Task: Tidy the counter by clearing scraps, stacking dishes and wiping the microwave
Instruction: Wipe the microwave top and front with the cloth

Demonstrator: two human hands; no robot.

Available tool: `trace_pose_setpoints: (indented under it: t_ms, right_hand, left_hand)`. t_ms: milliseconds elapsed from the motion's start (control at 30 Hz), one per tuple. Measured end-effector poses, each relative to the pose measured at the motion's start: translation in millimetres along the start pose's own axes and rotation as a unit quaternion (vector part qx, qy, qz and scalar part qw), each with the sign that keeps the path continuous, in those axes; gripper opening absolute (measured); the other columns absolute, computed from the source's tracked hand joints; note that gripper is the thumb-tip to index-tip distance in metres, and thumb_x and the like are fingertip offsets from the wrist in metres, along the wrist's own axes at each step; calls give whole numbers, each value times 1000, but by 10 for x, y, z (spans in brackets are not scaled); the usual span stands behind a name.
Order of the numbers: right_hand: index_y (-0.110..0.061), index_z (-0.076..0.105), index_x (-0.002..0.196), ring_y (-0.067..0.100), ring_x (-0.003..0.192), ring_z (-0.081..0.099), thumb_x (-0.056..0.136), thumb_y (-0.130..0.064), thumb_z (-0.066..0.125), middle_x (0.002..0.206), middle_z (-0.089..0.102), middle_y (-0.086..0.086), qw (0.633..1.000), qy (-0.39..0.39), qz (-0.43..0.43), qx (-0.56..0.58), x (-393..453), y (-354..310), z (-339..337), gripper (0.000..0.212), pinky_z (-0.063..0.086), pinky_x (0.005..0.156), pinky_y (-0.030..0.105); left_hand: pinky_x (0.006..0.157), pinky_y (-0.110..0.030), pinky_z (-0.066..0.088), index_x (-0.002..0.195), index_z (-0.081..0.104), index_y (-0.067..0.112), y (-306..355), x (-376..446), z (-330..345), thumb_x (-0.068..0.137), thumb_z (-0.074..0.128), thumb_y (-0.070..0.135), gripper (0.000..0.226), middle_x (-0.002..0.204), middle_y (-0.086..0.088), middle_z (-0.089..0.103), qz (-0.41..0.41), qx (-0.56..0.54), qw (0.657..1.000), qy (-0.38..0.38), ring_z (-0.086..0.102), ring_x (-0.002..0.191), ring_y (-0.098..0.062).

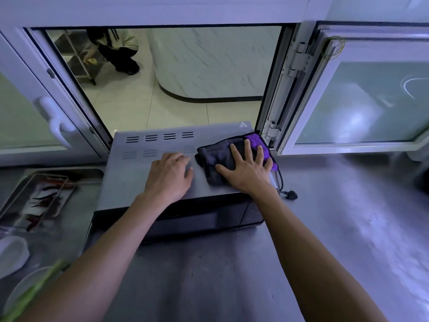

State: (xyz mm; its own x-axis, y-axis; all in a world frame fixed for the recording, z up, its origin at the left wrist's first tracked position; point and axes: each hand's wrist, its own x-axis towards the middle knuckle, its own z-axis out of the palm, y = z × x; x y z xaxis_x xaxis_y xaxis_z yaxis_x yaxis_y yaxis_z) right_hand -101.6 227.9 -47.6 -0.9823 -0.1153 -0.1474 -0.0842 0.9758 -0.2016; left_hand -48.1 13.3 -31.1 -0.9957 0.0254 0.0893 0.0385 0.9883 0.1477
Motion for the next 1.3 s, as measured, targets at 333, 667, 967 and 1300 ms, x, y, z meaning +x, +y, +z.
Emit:
trace_pose_setpoints:
  t_ms: [333,667,967,1300]
  right_hand:
    - [-46,4,155,37,151,-11,74,-90,18,167,-13,-2,1000,10,7,-6,559,-170,-5,94,-3,115,66]
    - [-45,5,155,40,151,-12,74,-88,19,167,-11,1,1000,12,-6,3,885,-455,18,93,-12,113,68]
    - [-43,1,156,43,150,-15,77,-87,20,166,-15,4,999,-9,-43,-4,615,-1127,189,92,-12,112,69]
    - [-41,-3,157,45,148,-18,80,-87,19,165,-19,5,994,-33,-102,-19,140,-2000,401,92,-12,111,71]
  left_hand:
    - [92,-45,44,122,65,16,-130,415,68,96,48,31,35,129,1,59,4,-9,1000,11,48,123,-28]
    - [94,-46,46,123,65,16,-492,327,-22,95,51,28,33,131,0,60,-12,-29,999,25,49,123,-28]
    - [93,-45,48,120,67,15,-1048,-177,-219,95,52,27,32,130,-1,61,-56,-14,998,28,52,120,-28]
    - [89,-43,50,116,68,12,-1672,-827,-464,94,51,25,31,127,-3,63,-86,-8,995,45,55,115,-32]
